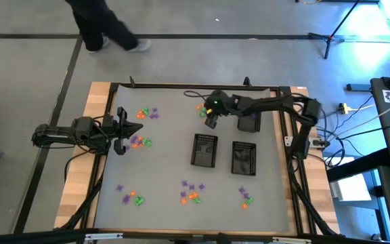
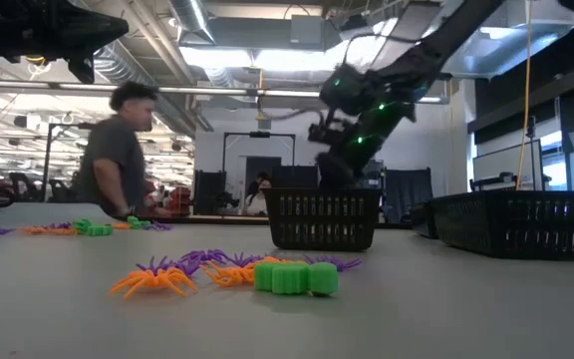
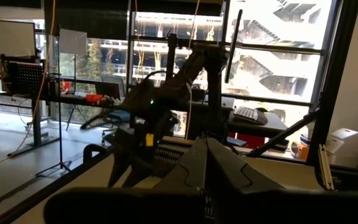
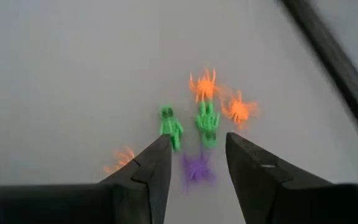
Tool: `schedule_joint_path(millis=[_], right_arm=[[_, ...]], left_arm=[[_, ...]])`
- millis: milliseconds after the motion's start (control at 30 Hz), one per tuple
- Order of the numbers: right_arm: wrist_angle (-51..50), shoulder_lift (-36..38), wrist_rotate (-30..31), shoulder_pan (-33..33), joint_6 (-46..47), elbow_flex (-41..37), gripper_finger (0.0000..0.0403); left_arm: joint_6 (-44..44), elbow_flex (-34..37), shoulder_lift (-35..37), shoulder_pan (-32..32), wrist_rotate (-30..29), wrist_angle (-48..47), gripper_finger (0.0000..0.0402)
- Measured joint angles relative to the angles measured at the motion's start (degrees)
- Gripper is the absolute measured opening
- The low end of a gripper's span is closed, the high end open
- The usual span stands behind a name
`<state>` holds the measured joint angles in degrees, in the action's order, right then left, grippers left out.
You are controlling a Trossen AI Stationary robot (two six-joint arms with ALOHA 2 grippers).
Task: Sort Halloween decoration
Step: Put the green skeleton toy into the bottom left bin
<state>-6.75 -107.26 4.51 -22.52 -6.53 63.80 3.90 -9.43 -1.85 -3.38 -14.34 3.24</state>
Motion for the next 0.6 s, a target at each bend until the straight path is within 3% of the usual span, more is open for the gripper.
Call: schedule_joint_path(millis=[233, 600], right_arm=[[-1.35, -5.72, -4.14, 0.02, -0.04, 4.97, 0.0152], [-3.49, -7.83, -3.98, -0.06, -0.02, 5.76, 0.0135]], left_arm=[[0.00, 0.00, 0.00, 0.00, 0.08, -0.09, 0.0000], [-0.01, 0.00, -0.02, 0.00, -0.14, -0.13, 0.0000]])
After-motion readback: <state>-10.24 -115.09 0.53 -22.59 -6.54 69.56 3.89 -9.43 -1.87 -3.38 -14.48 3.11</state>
